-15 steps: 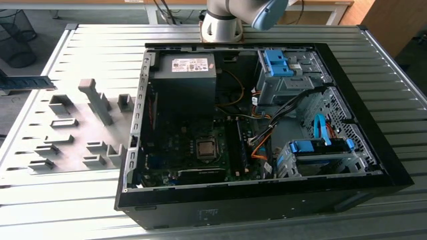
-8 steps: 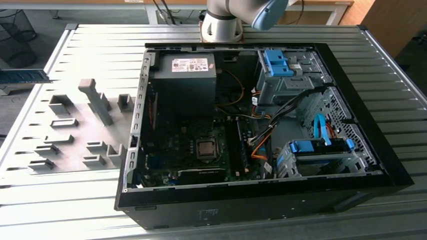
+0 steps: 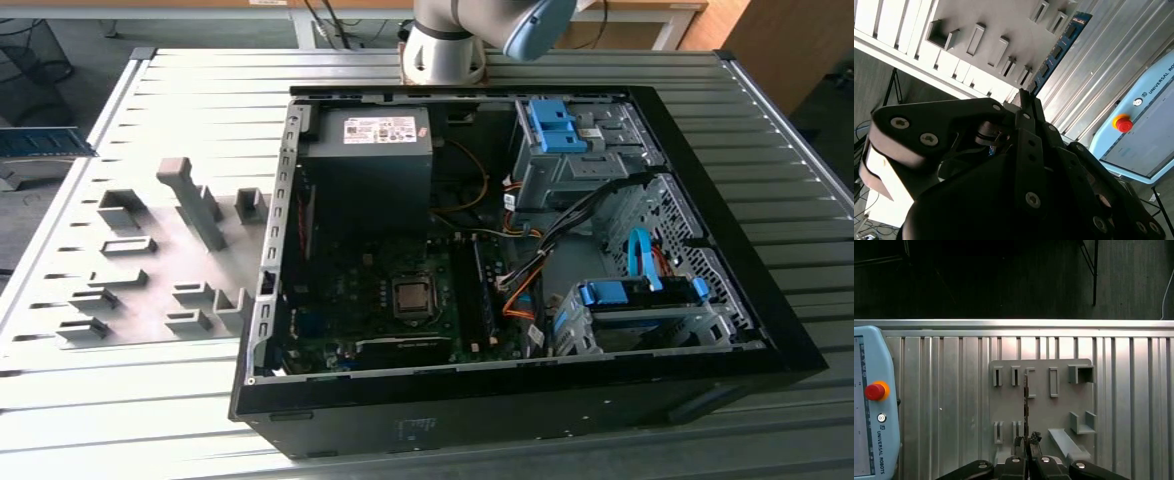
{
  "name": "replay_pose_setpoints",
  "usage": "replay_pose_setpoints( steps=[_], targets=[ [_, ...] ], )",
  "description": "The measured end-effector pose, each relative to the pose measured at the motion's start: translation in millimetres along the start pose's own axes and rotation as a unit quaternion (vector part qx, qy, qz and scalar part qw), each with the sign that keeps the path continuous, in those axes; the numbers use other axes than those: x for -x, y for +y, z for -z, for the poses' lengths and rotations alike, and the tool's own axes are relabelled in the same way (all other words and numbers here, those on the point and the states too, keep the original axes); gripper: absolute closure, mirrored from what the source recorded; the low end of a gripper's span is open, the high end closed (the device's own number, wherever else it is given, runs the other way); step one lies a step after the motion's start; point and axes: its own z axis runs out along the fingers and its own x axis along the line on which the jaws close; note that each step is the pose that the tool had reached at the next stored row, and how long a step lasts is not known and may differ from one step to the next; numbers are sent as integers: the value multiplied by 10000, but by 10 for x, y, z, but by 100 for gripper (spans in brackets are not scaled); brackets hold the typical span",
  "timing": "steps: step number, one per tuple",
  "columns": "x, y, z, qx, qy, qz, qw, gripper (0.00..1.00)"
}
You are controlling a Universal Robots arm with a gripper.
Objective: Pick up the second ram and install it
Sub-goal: 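Pick up the second ram and move it above second insertion slot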
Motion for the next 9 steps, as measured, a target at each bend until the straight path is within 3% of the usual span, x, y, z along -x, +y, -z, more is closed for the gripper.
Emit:
replay_pose_setpoints(
  steps=[9],
  targets=[
    [1, -27, 6, 1, 1, 0, 10000, 86]
  ],
)
